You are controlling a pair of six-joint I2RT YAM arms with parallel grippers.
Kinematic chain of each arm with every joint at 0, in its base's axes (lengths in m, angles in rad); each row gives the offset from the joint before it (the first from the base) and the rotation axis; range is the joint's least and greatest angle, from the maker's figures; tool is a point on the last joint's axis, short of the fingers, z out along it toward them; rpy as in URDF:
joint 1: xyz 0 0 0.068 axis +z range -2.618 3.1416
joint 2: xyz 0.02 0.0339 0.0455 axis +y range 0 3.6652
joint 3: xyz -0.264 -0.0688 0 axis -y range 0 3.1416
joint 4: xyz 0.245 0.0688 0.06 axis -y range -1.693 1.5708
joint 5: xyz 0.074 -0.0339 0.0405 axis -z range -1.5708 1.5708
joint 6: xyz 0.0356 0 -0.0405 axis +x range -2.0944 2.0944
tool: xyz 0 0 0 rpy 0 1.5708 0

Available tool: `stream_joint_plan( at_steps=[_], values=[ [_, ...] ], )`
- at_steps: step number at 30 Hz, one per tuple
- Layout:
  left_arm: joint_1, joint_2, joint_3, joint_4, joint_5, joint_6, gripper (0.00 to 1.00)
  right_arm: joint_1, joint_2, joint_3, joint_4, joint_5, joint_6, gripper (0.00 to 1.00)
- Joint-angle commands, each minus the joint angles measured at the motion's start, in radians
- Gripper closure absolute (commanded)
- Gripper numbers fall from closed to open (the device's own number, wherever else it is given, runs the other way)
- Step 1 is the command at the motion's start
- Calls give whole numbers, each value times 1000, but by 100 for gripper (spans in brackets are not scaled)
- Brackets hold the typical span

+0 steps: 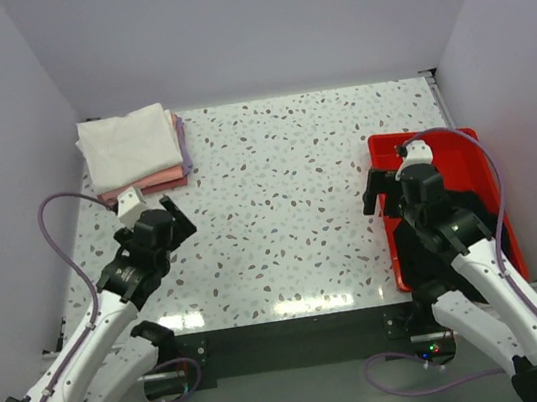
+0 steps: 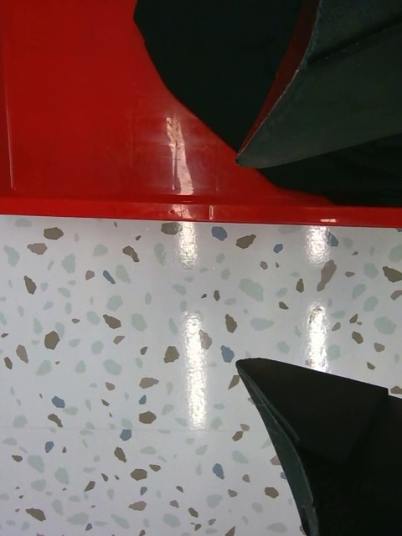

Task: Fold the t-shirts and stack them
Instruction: Reset both grippers

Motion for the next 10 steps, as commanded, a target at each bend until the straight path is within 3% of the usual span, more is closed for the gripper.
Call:
stream_joint_plan(
  at_steps=[1,10],
  values=[
    [-8,-48,-21,-13,-120,-75,0,-4,-17,-17,70,25,30,1],
    [-8,-98,-39,4,-140,-81,0,-3,-51,-14,78,74,40,1]
  ],
)
